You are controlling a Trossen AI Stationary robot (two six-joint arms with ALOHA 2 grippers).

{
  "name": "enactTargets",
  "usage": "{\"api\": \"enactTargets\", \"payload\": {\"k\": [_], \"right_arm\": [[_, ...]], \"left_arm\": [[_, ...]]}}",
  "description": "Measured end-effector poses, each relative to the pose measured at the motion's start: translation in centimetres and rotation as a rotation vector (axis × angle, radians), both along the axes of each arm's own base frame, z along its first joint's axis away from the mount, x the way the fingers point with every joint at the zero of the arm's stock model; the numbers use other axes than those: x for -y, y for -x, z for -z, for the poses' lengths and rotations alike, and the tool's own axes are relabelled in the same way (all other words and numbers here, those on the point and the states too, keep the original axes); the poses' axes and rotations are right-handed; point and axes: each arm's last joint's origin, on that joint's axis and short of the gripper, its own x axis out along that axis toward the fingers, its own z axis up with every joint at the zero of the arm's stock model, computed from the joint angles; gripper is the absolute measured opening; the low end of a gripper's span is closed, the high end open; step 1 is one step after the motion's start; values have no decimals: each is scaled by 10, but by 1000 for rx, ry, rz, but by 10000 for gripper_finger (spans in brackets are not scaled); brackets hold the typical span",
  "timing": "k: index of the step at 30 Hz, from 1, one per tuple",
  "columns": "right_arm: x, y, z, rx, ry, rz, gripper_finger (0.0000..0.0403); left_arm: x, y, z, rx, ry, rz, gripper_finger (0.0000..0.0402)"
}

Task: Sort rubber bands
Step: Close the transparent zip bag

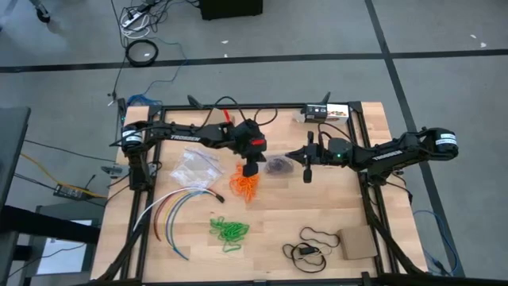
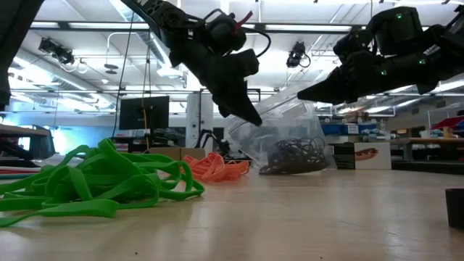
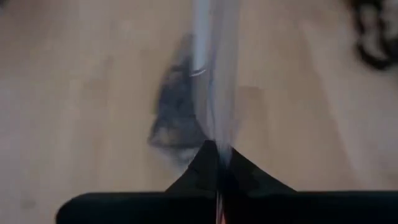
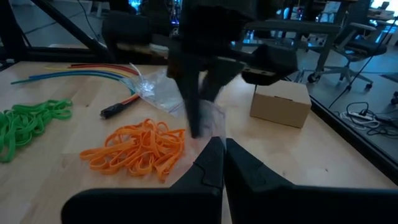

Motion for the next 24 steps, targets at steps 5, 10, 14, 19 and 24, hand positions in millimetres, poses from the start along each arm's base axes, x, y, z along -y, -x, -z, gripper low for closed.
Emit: {"api": "enactTargets", "payload": {"k": [5, 10, 14, 19, 24], "right_arm": [[0, 0, 0, 0, 0, -1, 0], [0, 0, 0, 1, -5, 4, 0], [0, 0, 0, 1, -6, 4, 0], [1, 0, 0, -2, -6, 10, 0], [1, 0, 1, -7, -12, 35, 0]], "left_arm": [[2, 5, 3, -62, 53, 16, 69], [-3, 8, 5, -101, 54, -31, 157], [-7, 11, 6, -123, 46, -67, 165], [-9, 14, 8, -148, 40, -46, 81], [-8, 14, 9, -148, 31, 0, 10]]}}
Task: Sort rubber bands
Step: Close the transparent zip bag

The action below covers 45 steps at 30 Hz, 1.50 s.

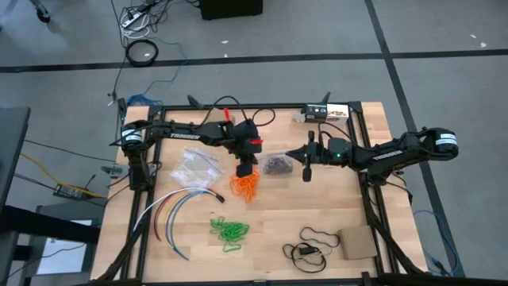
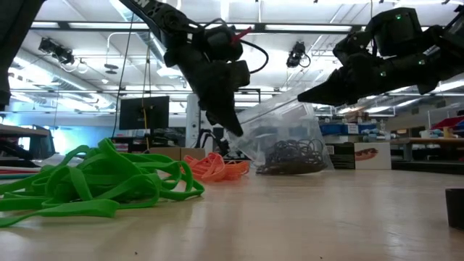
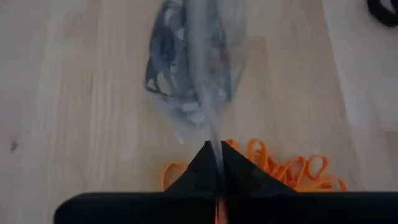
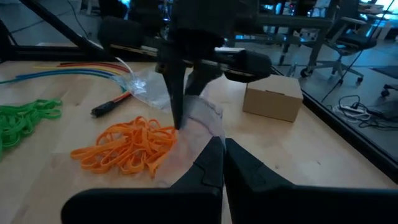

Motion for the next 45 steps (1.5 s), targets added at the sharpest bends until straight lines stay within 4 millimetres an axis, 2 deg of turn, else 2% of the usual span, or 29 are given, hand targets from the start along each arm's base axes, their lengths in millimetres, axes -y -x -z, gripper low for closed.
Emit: {"api": "enactTargets", "payload": {"k": [3, 5, 10, 14, 18, 21, 24, 30, 34, 37, 40, 45], "right_arm": [[1, 0, 0, 7, -32, 49, 0], [2, 1, 1, 6, -63, 102, 0], [6, 3, 7, -33, -115, 231, 0], [14, 7, 11, -55, -163, 337, 0], [24, 13, 16, -94, -190, 469, 0], [32, 20, 20, -145, -204, 550, 0], [40, 30, 26, -237, -209, 646, 0], [50, 58, 36, -436, -231, 830, 0], [53, 71, 33, -480, -254, 870, 2], [53, 80, 29, -514, -247, 861, 19], [52, 86, 23, -507, -216, 846, 57], [50, 91, 5, -366, -186, 833, 151]], "left_arm": [[1, -1, -1, 28, 49, 34, 16], [1, -1, -2, 36, 53, 40, 40], [-4, 5, -10, 37, 31, 15, 130], [-20, 13, -22, 55, -27, -58, 201], [-35, 27, -40, 78, -49, -118, 250], [-40, 40, -52, 66, -58, -132, 268], [-36, 53, -60, 22, -55, -118, 273], [-23, 72, -66, -103, -28, -77, 271], [-12, 83, -59, -148, -15, -48, 270], [-5, 96, -46, -170, -6, -43, 270], [2, 110, -27, -155, 41, -61, 270], [17, 127, 8, -56, 111, -75, 270]]}}
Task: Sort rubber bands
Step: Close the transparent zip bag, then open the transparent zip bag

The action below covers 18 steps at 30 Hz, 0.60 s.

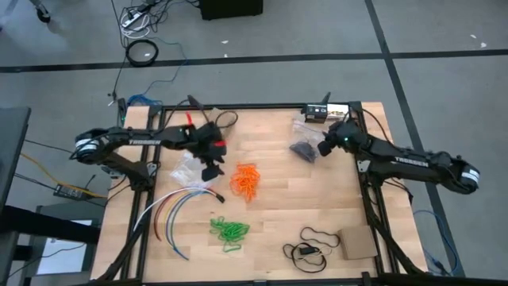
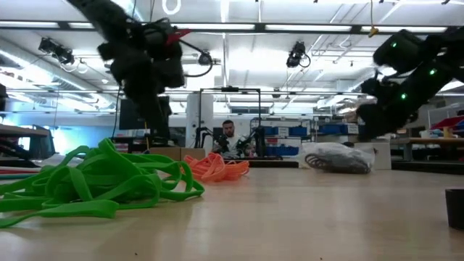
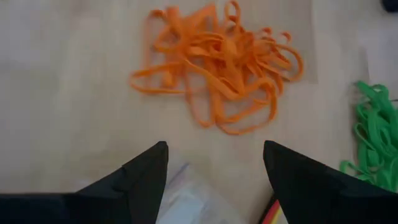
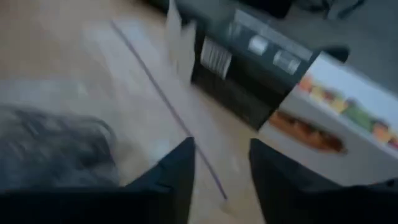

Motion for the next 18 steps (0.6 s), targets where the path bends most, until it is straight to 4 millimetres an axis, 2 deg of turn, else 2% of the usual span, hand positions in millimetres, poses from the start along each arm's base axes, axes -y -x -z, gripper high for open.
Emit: {"api": "enactTargets", "payload": {"k": [3, 7, 10, 14, 18], "right_arm": [[-4, -3, -14, 196, -15, -125, 201], [-15, -15, -32, 487, -123, -454, 239], [-28, -26, -38, 591, -213, -647, 244], [-51, -41, -41, 632, -262, -838, 234], [-73, -53, -40, 643, -258, -935, 220]], "left_arm": [[10, 6, 17, -4, 20, 6, 270], [27, 7, 27, -17, 2, 40, 270], [42, 5, 29, -34, -52, 82, 269], [65, 1, 28, -11, -71, 180, 261], [86, -1, 28, 5, -111, 235, 249]]}}
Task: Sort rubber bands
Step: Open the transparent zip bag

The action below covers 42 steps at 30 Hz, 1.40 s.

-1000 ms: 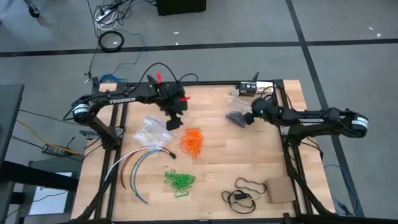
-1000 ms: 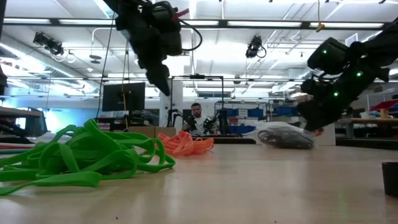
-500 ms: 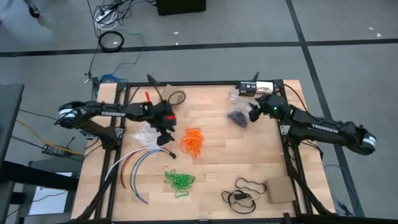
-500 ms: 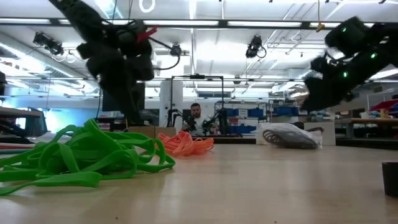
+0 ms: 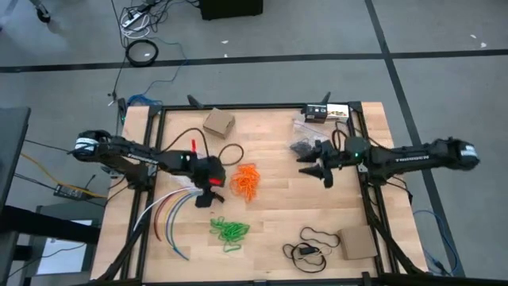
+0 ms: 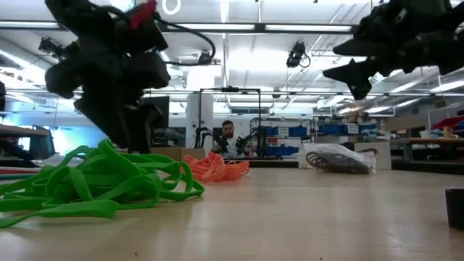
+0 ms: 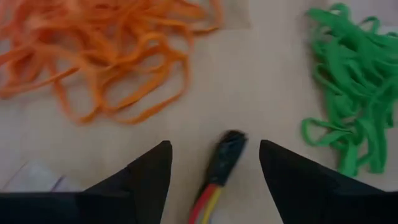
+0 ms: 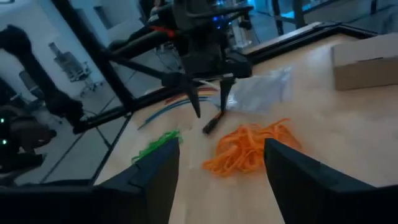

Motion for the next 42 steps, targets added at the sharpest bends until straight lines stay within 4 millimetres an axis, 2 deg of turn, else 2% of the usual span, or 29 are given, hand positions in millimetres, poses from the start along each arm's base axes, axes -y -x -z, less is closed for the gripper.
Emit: {"api": "enactTargets", "payload": {"k": [8, 12, 16, 21, 24, 26, 32, 36, 42], "right_arm": [[-33, -21, 13, -1, -1, -129, 198], [-45, -30, 23, -4, 2, -157, 192], [-54, -40, 34, 4, 13, -110, 192], [-60, -52, 47, 14, -3, -84, 189], [-66, -65, 50, 11, 3, -97, 185], [-71, -74, 52, 1, 28, -112, 182], [-81, -100, 54, 3, 94, -180, 176], [-82, -110, 58, -8, 95, -197, 176], [-81, -110, 56, 1, 94, -192, 173]], "left_arm": [[37, -3, -5, 72, 42, 71, 232], [45, -1, -4, 66, -38, 0, 226], [36, 11, 0, -21, -260, -184, 215], [20, 32, -18, -12, -472, -459, 195], [7, 45, -28, 36, -404, -611, 187], [-4, 55, -26, 40, -323, -680, 187], [-26, 75, 2, 53, -100, -723, 188], [-33, 81, 18, 13, -112, -727, 188], [-34, 79, 34, -53, -158, -672, 186]]}}
